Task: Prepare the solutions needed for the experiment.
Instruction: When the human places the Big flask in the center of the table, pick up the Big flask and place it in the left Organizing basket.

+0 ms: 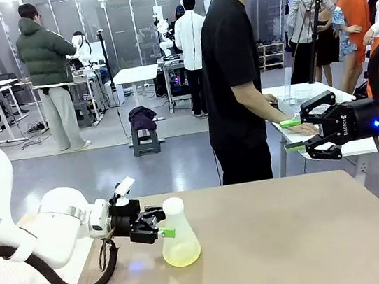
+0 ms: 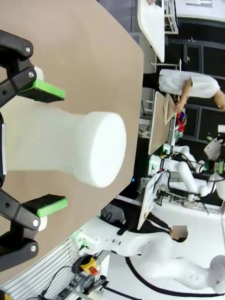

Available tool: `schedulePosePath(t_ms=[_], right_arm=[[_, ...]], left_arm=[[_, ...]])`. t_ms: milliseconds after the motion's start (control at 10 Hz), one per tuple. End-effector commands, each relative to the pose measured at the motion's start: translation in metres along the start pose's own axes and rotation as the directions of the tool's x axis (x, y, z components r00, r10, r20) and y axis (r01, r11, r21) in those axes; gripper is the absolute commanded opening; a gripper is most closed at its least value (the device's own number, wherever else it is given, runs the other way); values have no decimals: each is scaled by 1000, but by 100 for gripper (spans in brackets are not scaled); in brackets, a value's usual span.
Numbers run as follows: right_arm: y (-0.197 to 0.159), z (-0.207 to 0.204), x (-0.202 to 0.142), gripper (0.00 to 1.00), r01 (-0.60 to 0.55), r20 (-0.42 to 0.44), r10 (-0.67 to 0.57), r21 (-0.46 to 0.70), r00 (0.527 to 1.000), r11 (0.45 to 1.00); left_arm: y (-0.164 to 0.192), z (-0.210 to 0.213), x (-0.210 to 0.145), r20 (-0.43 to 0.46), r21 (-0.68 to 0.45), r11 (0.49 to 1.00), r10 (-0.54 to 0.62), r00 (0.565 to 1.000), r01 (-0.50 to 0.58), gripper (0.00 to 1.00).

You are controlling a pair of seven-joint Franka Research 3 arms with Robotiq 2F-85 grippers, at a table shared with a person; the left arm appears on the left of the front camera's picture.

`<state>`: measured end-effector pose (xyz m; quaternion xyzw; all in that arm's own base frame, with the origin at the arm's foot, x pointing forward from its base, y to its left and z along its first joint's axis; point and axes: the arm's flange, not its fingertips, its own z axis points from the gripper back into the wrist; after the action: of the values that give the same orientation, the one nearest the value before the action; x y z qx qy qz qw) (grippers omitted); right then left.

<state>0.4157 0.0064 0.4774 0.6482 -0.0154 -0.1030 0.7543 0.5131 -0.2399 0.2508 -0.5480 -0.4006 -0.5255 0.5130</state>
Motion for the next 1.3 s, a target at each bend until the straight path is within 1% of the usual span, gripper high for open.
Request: schedulePosePath(t_ms=[0, 200, 400, 900, 1000, 1100, 1200], right_arm=[[1, 0, 0, 51, -2, -6, 2, 7, 1000, 1000], [1, 0, 0, 51, -2, -6, 2, 7, 1000, 1000], [1, 0, 0, 51, -2, -6, 2, 7, 1000, 1000], [1, 0, 0, 51, -2, -6, 2, 7, 1000, 1000], [1, 0, 0, 51, -2, -6, 2, 7, 1000, 1000], [1, 0, 0, 51, -2, -6, 2, 7, 1000, 1000], [1, 0, 0, 51, -2, -6, 2, 7, 1000, 1000]], left_arm=[[-1, -5, 6, -14, -22, 999, -45, 999, 45, 100], [4, -7, 11, 9, -17, 998, -60, 998, 61, 100], [5, -14, 10, -2, -44, 997, -61, 998, 61, 100], [12, -24, 10, 28, -82, 992, -95, 995, 97, 100], [13, -27, 10, 22, -83, 992, -94, 995, 95, 100], [13, -30, 8, 24, -92, 993, -67, 997, 69, 100], [14, -31, 7, 25, -97, 993, -71, 997, 74, 100]])
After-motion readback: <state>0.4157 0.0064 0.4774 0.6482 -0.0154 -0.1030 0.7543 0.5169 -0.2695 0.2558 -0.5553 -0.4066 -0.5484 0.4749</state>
